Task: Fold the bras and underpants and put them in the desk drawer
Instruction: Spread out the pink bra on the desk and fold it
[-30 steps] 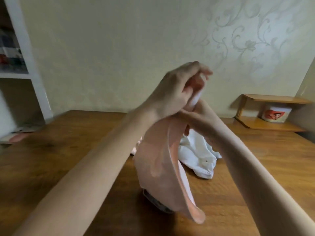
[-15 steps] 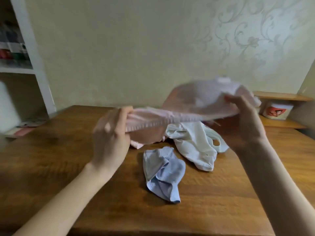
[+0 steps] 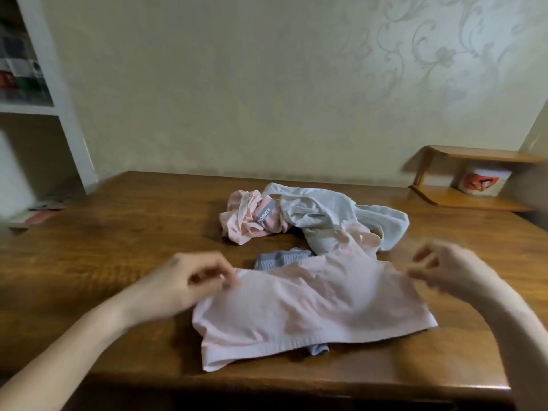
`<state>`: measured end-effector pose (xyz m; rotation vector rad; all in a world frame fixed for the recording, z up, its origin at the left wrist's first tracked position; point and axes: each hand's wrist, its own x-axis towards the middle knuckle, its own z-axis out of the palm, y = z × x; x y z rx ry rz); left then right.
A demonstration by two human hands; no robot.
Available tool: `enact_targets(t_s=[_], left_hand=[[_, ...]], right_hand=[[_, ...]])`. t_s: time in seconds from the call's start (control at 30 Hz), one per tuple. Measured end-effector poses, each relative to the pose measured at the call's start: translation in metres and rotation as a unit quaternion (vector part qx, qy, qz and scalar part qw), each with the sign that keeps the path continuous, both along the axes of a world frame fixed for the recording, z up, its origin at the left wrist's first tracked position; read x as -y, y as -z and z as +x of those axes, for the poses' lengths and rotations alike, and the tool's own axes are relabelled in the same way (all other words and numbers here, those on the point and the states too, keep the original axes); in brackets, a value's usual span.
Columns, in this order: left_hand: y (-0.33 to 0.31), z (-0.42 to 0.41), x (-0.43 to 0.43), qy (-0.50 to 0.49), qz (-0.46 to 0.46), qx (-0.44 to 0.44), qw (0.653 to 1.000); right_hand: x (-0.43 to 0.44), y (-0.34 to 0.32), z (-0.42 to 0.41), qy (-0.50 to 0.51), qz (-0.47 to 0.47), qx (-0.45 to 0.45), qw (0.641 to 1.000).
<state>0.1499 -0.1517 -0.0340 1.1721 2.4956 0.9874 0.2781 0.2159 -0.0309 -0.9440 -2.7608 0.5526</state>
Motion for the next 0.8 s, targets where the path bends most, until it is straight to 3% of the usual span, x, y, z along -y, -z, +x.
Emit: enact_targets(t_s=[0.07,0.13,0.17,0.23,0.3,0.37,0.47,0.53,0.67,0.73,0.8], left_hand=[[-0.002,-0.021,-0.017,-0.174,-0.043,-0.051,0.982],[0.003,-0.034,-0.035,-0.227,-0.156,-0.017,0.961],[0.01,-0.039,-0.042,-0.216,-0.185,0.013,0.959],[0.017,-0.04,-0.05,-0.204,-0.161,0.055,0.964],[0.02,-0.037,-0.05,-0.196,-0.018,0.117,0.973],[0.016,-0.031,-0.048,-0.176,0.149,0.159,0.96],[0.003,-0.023,-0.045,-0.089,0.268,0.188,0.941],[-0.004,-0.023,-0.044,-0.018,0.269,0.229,0.935],[-0.007,-0.034,-0.05,0.059,0.257,0.298,0.917],[-0.004,-0.04,-0.059,0.046,0.305,0.27,0.912],[-0.002,-0.047,-0.067,0.0,0.334,0.179,0.925]], right_hand=[[0.023,-0.007,-0.014,-0.027,0.058,-0.207,0.976],[0.058,-0.015,-0.03,-0.159,-0.052,-0.304,0.938],[0.077,-0.017,-0.039,-0.229,-0.084,-0.293,0.925],[0.103,-0.004,-0.056,-0.334,-0.049,-0.225,0.914],[0.119,0.015,-0.07,-0.361,-0.032,-0.182,0.914],[0.129,0.028,-0.078,-0.34,-0.06,-0.174,0.922],[0.133,0.023,-0.085,-0.324,-0.198,-0.203,0.902],[0.13,0.011,-0.088,-0.318,-0.317,-0.206,0.87],[0.126,0.006,-0.093,-0.36,-0.387,-0.165,0.833],[0.128,0.012,-0.095,-0.355,-0.405,-0.168,0.826],[0.128,0.015,-0.095,-0.348,-0.399,-0.178,0.829]])
